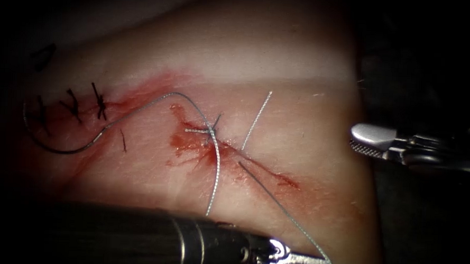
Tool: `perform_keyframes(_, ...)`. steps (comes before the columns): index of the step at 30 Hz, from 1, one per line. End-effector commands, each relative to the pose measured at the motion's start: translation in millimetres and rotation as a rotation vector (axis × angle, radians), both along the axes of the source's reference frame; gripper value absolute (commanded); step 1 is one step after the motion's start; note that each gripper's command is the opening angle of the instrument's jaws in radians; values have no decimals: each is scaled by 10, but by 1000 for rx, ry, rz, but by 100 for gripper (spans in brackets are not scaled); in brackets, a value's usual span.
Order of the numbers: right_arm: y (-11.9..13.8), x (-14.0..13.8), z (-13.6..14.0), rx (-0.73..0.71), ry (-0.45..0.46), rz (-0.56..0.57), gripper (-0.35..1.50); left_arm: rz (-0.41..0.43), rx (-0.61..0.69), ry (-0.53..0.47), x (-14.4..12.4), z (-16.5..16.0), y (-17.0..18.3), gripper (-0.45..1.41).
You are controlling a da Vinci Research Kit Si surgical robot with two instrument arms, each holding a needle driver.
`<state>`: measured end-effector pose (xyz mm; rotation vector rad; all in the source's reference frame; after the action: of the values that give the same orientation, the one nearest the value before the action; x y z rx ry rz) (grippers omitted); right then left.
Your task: Wound Closure
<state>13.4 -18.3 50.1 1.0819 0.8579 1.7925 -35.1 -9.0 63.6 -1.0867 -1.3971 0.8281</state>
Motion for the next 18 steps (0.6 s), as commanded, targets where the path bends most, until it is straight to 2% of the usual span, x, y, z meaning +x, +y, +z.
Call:
perform_keyframes(1,-2,8,3,0,2,0,118,-3,-6,2,-2,5,-2,-45)
perform_keyframes(5,-2,8,2,0,2,0,118,-3,-35,4,-3,5,-5,-45)
perform_keyframes(6,-2,8,2,0,2,-1,118,23,14,-8,-4,4,-7,-18)
perform_keyframes(7,-2,8,2,0,2,-1,118,42,60,-17,-5,3,-8,-6)
perform_keyframes(9,-3,7,2,0,3,-1,118,62,93,-24,-8,1,-10,-3)
perform_keyframes(13,-3,6,2,1,4,-4,118,64,90,-24,-11,-3,-17,29)
perform_keyframes(18,-2,7,2,1,4,-4,118,66,69,-23,-8,-4,-23,42)
